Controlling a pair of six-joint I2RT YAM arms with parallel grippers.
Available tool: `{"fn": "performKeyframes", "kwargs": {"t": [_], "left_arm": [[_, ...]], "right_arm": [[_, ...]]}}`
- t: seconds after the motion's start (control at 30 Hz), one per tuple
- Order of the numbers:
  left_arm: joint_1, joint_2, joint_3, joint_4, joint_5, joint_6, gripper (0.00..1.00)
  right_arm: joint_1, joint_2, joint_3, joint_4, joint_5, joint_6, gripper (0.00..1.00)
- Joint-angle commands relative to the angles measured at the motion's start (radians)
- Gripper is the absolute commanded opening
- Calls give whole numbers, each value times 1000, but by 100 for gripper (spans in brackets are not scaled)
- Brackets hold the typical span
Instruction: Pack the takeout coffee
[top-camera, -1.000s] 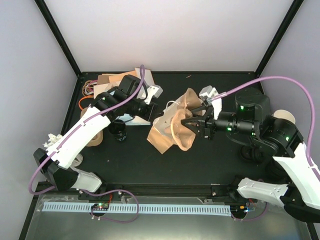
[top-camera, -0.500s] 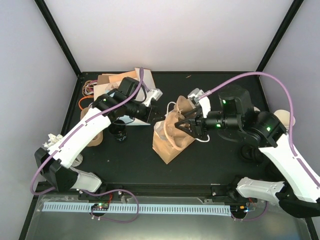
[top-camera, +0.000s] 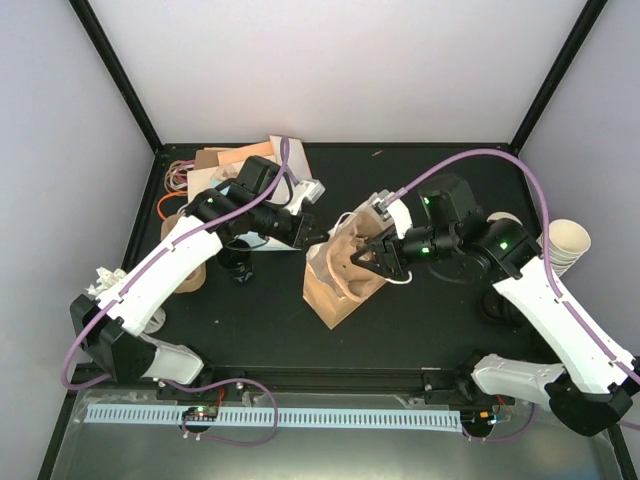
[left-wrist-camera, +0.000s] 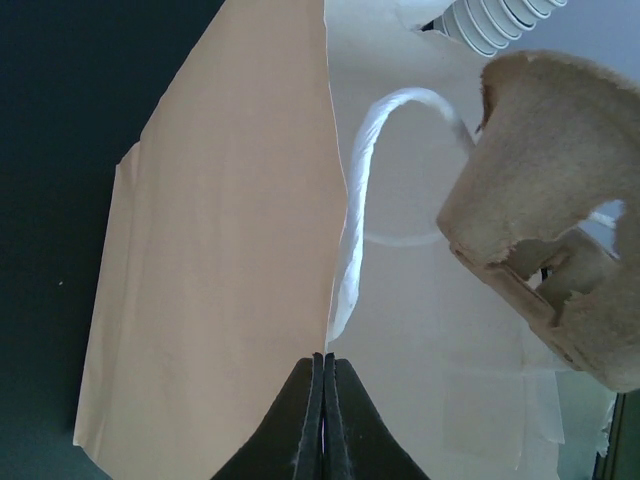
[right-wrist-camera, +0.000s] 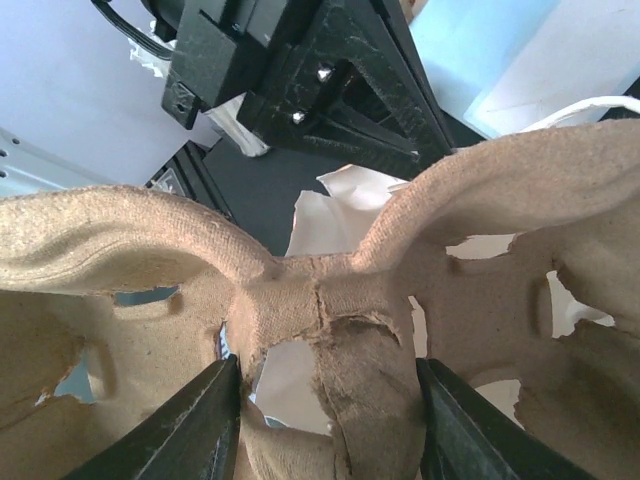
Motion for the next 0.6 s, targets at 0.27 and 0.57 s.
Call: {"fn": "performKeyframes", "kwargs": {"t": [0.27,0.57], "left_arm": [[3,-42,28,-10,-75,43,43],[4,-32,70,24,-198,87,68]], "right_arm": [[-10,-39,136,-18,40,-44,49],[-11,-78,157,49,141,-33,49]]}}
